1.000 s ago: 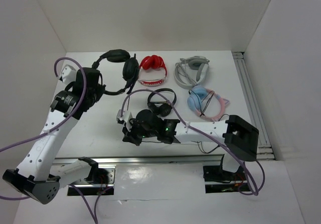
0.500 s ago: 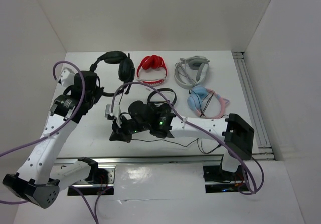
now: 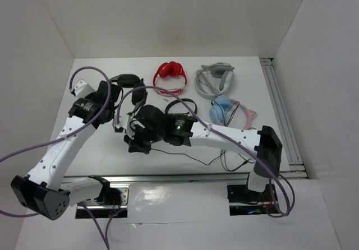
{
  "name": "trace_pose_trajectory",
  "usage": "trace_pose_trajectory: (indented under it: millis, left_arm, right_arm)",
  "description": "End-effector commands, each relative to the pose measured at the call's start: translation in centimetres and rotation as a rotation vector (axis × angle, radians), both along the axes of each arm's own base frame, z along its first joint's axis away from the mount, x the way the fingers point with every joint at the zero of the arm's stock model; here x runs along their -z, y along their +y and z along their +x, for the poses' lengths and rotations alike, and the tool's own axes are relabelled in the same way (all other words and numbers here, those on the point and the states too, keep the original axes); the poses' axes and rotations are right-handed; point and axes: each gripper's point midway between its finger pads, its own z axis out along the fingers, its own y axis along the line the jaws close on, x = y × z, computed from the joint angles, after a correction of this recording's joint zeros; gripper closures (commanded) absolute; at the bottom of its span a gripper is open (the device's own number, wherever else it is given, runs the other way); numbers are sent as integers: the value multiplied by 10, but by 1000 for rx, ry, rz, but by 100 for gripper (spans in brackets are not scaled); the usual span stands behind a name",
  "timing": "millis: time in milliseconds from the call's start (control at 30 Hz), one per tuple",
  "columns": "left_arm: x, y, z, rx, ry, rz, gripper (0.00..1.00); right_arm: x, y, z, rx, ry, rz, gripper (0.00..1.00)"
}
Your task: Wrap the headphones
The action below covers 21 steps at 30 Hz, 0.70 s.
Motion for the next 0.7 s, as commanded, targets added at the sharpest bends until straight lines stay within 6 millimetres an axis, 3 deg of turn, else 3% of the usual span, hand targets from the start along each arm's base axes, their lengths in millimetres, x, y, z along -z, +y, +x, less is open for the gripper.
trace_pose_trajectory:
  millis: [0,100,267,533,667]
  left_arm:
    - [-14,3,5,6,-41,26,100]
    - [1,-7,-6,169,51,80,100]
    - [7,-19,-17,352,77,129,100]
    - [21,-71,-29,820,174,111,100]
    - [27,-81,-38,908,182,132,100]
  right_arm:
    - [-25,-32,26,99,-142,-105,100]
    - [-35,-57,59,235,-212,-142,100]
    - [-37,-89,85,403,-335,-212,100]
    - [-87,-129,107,607,-526,-85,100]
    - [-115,-154,120,755,-626,-14,97]
